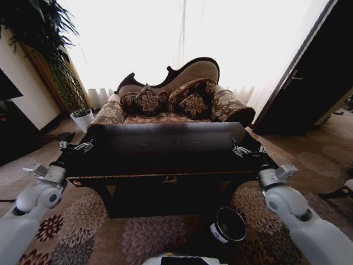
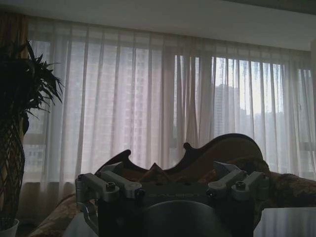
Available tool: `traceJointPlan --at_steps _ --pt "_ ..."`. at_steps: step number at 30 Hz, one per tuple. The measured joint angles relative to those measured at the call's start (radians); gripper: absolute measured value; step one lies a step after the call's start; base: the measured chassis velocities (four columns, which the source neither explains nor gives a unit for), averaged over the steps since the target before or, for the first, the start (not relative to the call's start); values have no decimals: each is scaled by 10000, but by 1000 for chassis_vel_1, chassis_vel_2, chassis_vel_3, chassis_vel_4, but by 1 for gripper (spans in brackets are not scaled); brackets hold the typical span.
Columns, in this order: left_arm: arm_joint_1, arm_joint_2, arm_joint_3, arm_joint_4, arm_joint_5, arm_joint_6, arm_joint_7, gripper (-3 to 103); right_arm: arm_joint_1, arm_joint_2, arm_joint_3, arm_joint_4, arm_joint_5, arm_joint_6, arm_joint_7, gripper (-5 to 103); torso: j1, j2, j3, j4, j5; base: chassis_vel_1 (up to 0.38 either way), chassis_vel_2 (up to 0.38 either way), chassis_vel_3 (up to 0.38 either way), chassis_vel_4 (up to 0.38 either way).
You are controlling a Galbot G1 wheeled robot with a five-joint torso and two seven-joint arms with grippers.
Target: Move to the front of the table and place the trash on the table into the trash bin.
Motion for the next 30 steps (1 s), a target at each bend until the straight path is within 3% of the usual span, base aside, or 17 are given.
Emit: traceJointPlan --at_steps 30 --pt "0 -1 0 0 0 0 1 100 404 -159 -347 -130 202 -22 -119 100 0 2 -1 -1 0 0 0 0 0"
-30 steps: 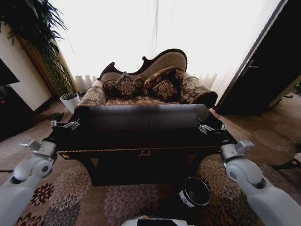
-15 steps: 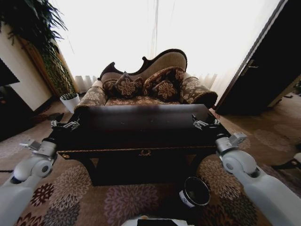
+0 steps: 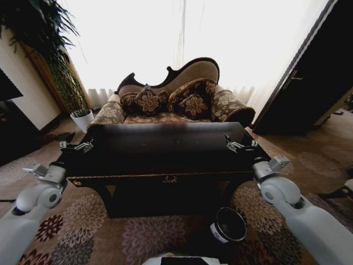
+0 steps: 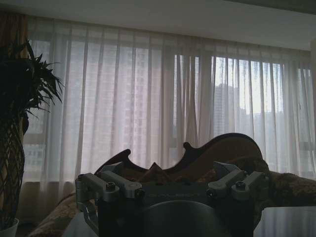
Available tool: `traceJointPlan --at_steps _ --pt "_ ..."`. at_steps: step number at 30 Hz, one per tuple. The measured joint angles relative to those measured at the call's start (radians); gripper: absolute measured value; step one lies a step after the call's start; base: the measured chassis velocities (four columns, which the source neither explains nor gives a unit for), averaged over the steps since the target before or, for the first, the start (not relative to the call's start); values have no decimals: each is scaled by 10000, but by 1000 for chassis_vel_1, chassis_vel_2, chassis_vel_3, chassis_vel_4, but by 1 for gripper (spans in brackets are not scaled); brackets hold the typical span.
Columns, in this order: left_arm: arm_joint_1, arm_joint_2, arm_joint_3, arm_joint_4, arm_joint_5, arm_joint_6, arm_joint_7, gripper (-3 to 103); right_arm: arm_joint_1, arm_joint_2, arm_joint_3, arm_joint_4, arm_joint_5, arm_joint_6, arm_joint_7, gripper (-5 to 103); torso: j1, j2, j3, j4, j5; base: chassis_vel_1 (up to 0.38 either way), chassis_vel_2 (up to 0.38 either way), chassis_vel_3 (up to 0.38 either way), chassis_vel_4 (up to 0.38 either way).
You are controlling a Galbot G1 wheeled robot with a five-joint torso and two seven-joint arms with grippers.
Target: Move to the front of the table and place the trash on the table into the trash bin.
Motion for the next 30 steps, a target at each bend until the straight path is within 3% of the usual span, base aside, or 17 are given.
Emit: traceJointPlan --at_steps 30 --pt "0 0 0 0 0 0 -1 100 -11 12 17 11 -15 18 -3 100 2 0 1 0 -1 153 -158 -161 158"
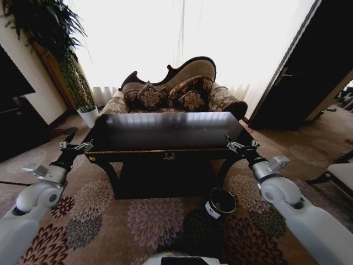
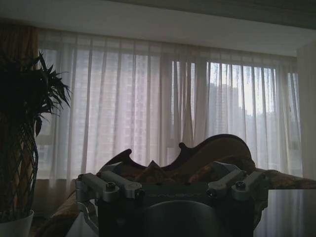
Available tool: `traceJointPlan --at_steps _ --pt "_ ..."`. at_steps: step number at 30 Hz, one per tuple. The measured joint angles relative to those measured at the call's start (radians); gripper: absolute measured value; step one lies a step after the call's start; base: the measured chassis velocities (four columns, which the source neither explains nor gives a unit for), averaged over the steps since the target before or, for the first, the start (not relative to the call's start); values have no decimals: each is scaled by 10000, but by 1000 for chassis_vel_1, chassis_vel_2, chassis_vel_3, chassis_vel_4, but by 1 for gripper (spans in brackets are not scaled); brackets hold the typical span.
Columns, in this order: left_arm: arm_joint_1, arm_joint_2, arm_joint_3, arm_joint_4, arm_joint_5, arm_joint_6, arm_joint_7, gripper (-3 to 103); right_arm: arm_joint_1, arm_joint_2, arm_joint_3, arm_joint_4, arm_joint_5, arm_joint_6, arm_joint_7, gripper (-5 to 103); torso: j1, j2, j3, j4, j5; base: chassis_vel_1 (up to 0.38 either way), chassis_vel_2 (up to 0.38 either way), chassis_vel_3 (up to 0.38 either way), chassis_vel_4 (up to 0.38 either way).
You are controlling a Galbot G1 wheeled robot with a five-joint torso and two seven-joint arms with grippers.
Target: Move to the front of the table and place the trash on the table into the trash bin.
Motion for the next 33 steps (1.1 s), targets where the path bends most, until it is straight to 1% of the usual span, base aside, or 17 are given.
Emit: traceJointPlan --at_steps 8,12,16,20,25,27,33 --pt "0 0 0 0 0 0 0 100 0 0 0 0 -1 1 0 100 -2 0 -1 2 -4 192 -202 -195 205" --pt "0 0 0 0 0 0 0 100 0 0 0 0 0 1 0 100 -6 0 -2 -2 4 223 -196 -228 217" --pt "0 0 0 0 0 0 1 100 0 1 1 0 -1 1 -1 100 -8 1 -3 5 -4 182 -211 -194 229" --pt "0 0 0 0 0 0 0 100 -1 1 0 -1 -1 1 0 100 -1 -1 0 -4 1 185 -179 -206 146" --pt "0 1 0 0 0 0 0 100 -1 1 1 0 -1 1 0 100 2 -2 1 -2 -1 154 -152 -191 162" --pt "0 0 0 0 0 0 -1 100 -1 1 1 -1 -1 1 0 100 2 -2 0 3 -1 187 -151 -175 184" --pt "0 0 0 0 0 0 -1 100 -1 1 1 -1 -1 1 0 100 -4 -1 -1 0 1 189 -200 -205 204"
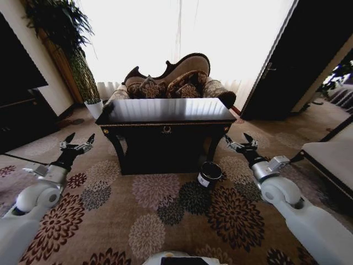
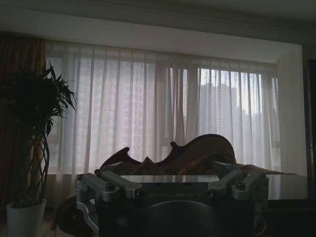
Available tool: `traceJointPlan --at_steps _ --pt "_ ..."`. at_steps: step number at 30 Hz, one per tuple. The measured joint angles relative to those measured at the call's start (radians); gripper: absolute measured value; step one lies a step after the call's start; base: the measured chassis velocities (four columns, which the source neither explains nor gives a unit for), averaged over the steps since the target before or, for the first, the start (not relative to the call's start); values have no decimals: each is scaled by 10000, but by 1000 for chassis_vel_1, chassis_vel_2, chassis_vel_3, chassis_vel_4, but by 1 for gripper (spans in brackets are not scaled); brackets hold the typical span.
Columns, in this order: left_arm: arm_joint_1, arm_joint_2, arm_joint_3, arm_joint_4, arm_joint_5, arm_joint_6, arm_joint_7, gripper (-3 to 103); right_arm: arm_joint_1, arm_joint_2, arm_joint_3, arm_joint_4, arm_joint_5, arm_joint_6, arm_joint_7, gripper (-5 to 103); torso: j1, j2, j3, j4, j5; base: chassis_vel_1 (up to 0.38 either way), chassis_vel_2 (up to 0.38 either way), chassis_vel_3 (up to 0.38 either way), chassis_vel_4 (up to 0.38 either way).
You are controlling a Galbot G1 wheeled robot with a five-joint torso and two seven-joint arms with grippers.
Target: Move to the front of the table and place the trash on the table into the trash bin.
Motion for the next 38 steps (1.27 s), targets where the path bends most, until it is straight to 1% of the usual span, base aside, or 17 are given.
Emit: traceJointPlan --at_steps 11,14,18,20,21,22,23,24,27,29,38 --pt "0 0 0 0 0 0 0 100 0 0 0 0 0 0 0 100 3 -1 1 1 0 185 -179 -188 183" --pt "0 0 0 1 0 0 0 100 0 0 0 0 0 -1 0 100 2 0 1 2 -6 180 -182 -198 198" --pt "0 0 0 0 0 0 0 100 -1 0 0 0 0 0 0 100 -2 2 0 0 9 181 -184 -171 175" --pt "0 0 0 0 -1 0 1 100 -3 1 -1 -1 0 0 0 100 -3 2 -1 -3 4 99 -159 -128 196" --pt "0 0 0 0 0 0 2 100 -3 0 0 0 0 -1 0 100 -5 4 -3 -2 -6 99 -159 -33 158" --pt "0 -1 0 0 0 0 2 100 -3 0 2 0 0 0 0 100 -9 7 -5 2 -9 39 -77 -33 34" --pt "0 -1 0 0 0 0 2 100 -3 0 2 0 0 0 0 100 -9 7 -5 2 2 0 0 0 0" --pt "0 -1 0 0 0 0 1 100 -3 1 2 0 0 0 0 100 -6 5 -2 4 5 0 0 0 0" --pt "0 0 0 1 0 0 0 100 0 0 2 0 0 -1 0 100 9 -2 3 2 -4 0 0 0 0" --pt "-1 0 0 1 0 0 0 100 0 0 2 0 0 -1 0 100 15 -4 5 1 1 0 0 0 0" --pt "-1 0 0 0 0 0 0 100 0 0 2 0 0 0 0 100 -4 1 -1 1 0 0 0 0 0"
